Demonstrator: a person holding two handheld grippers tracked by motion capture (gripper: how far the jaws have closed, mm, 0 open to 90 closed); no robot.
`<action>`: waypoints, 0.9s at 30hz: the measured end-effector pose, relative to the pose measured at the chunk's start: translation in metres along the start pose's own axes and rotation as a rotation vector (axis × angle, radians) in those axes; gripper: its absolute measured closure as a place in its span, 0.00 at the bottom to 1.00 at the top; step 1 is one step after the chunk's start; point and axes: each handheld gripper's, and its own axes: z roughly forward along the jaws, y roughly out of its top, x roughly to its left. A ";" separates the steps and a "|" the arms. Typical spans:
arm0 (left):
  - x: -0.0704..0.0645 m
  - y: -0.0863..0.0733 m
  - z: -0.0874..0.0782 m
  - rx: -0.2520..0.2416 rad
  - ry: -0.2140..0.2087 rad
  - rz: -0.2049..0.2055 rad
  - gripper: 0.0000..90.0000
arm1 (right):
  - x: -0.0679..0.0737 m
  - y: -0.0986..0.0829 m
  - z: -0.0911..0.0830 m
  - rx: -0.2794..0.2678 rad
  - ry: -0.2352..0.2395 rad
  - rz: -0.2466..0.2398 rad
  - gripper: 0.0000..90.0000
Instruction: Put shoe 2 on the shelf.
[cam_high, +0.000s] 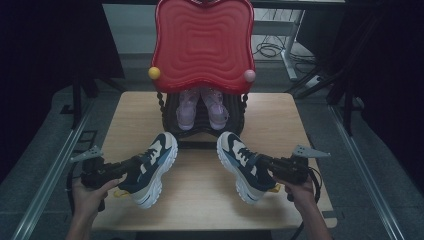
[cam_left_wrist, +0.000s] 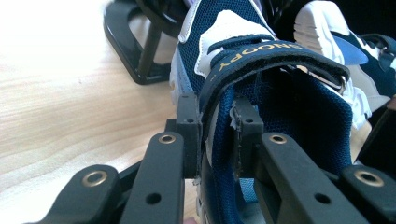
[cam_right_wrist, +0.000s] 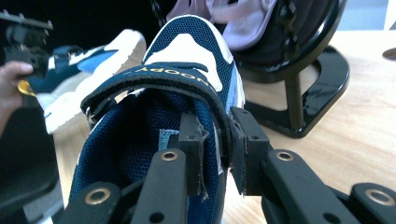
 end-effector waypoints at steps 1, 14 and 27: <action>0.001 0.000 -0.004 -0.022 0.011 -0.009 0.85 | -0.002 0.000 -0.004 -0.023 0.007 0.015 0.84; 0.002 0.006 -0.020 -0.111 0.001 -0.023 0.85 | -0.008 0.003 -0.021 -0.135 -0.016 0.052 0.84; 0.002 0.022 -0.036 -0.171 0.007 -0.006 0.86 | -0.011 0.010 -0.037 -0.199 -0.053 0.074 0.84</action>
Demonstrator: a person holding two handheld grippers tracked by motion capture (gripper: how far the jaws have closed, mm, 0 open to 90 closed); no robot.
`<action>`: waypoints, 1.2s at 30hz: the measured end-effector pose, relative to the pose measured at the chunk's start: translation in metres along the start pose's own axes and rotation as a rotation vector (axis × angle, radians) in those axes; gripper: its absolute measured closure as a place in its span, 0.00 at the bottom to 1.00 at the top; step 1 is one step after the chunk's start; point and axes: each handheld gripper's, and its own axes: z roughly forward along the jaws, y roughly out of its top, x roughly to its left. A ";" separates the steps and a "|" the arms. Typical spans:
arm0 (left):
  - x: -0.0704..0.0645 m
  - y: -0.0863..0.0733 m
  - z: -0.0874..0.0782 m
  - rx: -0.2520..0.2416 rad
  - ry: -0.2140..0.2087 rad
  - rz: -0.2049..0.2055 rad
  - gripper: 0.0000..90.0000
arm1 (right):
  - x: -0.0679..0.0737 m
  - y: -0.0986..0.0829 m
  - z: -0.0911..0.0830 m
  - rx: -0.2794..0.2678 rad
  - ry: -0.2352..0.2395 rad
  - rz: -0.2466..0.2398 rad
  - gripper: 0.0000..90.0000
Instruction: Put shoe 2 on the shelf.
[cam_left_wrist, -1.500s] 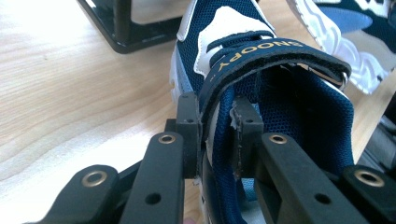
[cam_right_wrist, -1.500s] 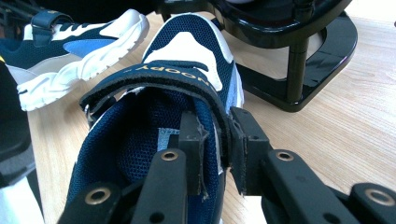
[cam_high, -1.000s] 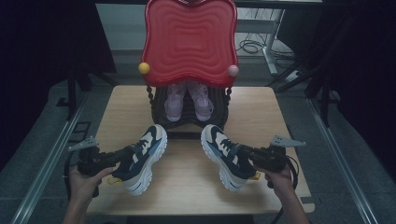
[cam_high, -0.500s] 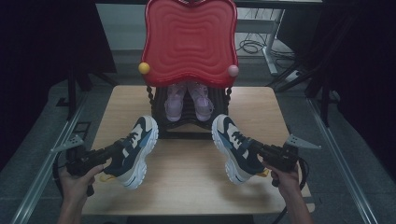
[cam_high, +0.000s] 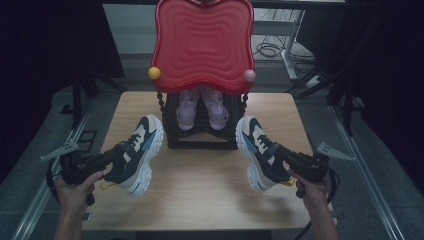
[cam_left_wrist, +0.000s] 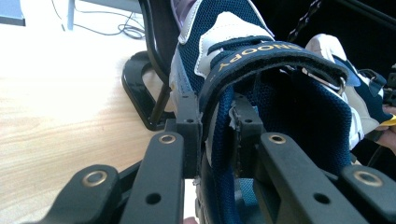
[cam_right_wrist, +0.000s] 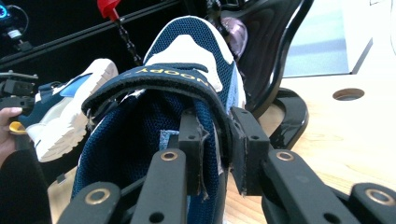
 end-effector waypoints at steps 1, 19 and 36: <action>0.000 0.001 0.000 -0.003 0.002 0.001 0.86 | -0.001 0.000 -0.001 -0.009 -0.004 -0.011 0.84; 0.003 0.023 -0.002 -0.066 -0.006 -0.001 0.86 | -0.002 0.024 -0.011 -0.095 -0.039 -0.011 0.84; 0.008 0.046 -0.001 -0.111 -0.009 0.001 0.86 | -0.003 0.059 -0.009 -0.193 -0.063 0.001 0.84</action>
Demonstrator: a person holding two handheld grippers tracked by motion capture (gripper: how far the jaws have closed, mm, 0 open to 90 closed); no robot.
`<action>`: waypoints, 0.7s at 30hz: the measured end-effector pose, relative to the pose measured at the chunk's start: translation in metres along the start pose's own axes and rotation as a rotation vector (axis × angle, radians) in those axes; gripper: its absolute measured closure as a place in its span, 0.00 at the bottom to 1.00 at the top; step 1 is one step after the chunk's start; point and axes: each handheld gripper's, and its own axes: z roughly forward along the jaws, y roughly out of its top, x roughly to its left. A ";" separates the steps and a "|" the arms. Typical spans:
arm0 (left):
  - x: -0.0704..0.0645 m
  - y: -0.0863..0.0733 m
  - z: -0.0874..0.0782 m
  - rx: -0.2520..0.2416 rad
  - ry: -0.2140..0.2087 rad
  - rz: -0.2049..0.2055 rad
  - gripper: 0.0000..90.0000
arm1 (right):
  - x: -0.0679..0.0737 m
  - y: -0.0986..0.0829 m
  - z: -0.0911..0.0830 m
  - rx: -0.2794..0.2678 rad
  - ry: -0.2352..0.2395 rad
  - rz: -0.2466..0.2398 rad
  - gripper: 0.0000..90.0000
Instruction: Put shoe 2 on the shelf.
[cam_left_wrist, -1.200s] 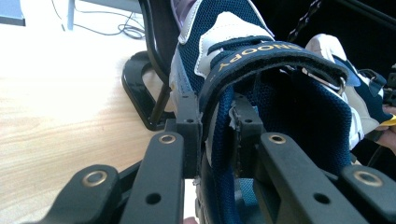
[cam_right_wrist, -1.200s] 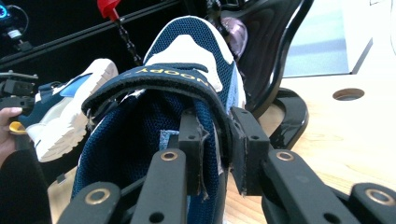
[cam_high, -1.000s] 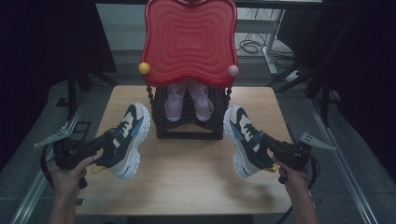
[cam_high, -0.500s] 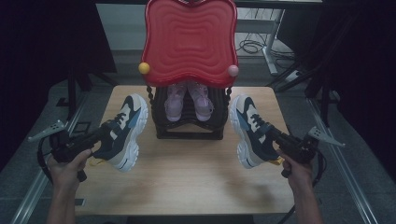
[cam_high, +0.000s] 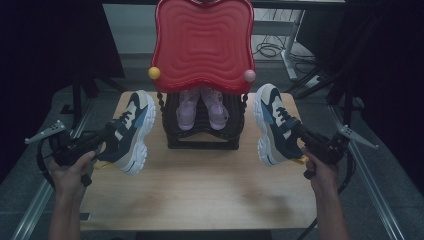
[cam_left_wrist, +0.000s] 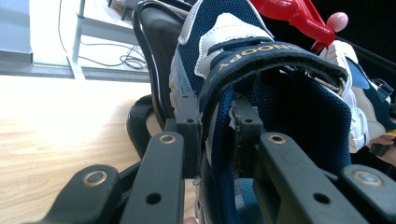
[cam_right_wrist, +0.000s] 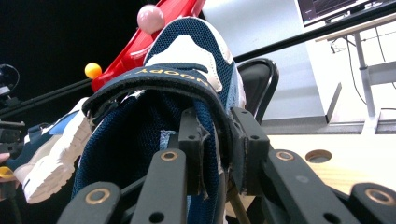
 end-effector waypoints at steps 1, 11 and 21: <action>0.001 0.002 0.001 -0.003 0.001 -0.001 0.86 | 0.000 0.003 0.001 -0.008 -0.004 0.002 0.84; 0.005 0.015 0.000 -0.032 -0.006 -0.016 0.86 | -0.001 0.022 0.008 -0.040 -0.014 0.000 0.84; 0.006 0.039 0.004 -0.071 -0.029 -0.019 0.86 | 0.002 0.046 0.019 -0.071 0.000 0.009 0.84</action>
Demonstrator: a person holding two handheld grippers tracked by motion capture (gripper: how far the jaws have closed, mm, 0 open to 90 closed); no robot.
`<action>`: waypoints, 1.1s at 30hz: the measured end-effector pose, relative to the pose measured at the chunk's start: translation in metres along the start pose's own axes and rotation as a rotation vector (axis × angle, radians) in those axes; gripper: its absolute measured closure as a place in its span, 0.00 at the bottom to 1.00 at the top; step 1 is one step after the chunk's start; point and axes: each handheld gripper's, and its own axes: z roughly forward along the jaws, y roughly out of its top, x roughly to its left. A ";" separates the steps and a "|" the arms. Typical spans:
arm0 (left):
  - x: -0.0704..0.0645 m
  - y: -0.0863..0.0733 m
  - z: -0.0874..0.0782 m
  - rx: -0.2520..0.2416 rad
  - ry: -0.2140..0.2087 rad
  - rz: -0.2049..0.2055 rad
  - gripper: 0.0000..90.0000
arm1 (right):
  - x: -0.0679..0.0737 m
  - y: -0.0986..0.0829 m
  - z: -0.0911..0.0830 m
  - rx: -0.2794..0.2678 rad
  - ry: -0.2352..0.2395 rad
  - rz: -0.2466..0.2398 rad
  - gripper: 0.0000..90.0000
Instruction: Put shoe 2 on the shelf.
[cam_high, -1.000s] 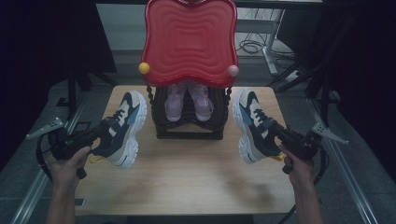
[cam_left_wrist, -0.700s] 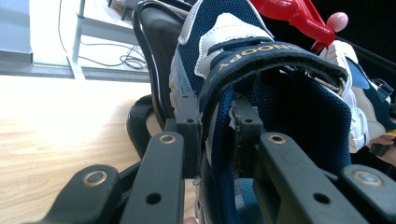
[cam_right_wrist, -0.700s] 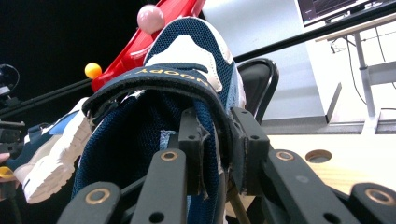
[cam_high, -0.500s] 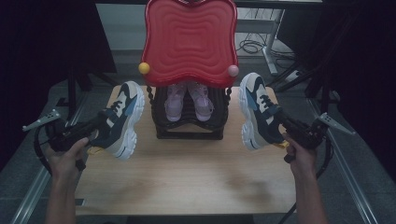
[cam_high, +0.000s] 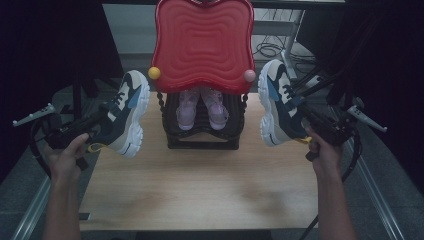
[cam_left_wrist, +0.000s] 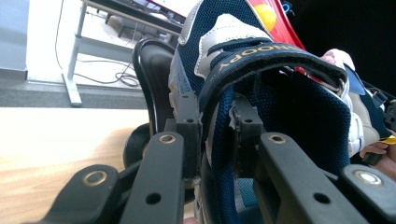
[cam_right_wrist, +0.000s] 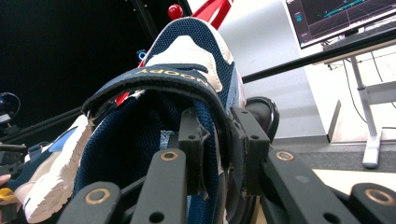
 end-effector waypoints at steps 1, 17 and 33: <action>0.000 0.002 0.001 -0.003 -0.004 -0.003 0.86 | 0.001 0.002 0.002 -0.002 0.001 0.000 0.84; -0.003 0.031 0.009 -0.037 -0.002 0.001 0.85 | 0.008 0.030 0.020 -0.031 0.001 0.018 0.84; -0.022 0.064 0.021 -0.067 -0.010 0.040 0.86 | 0.024 0.065 0.038 -0.079 -0.006 0.017 0.84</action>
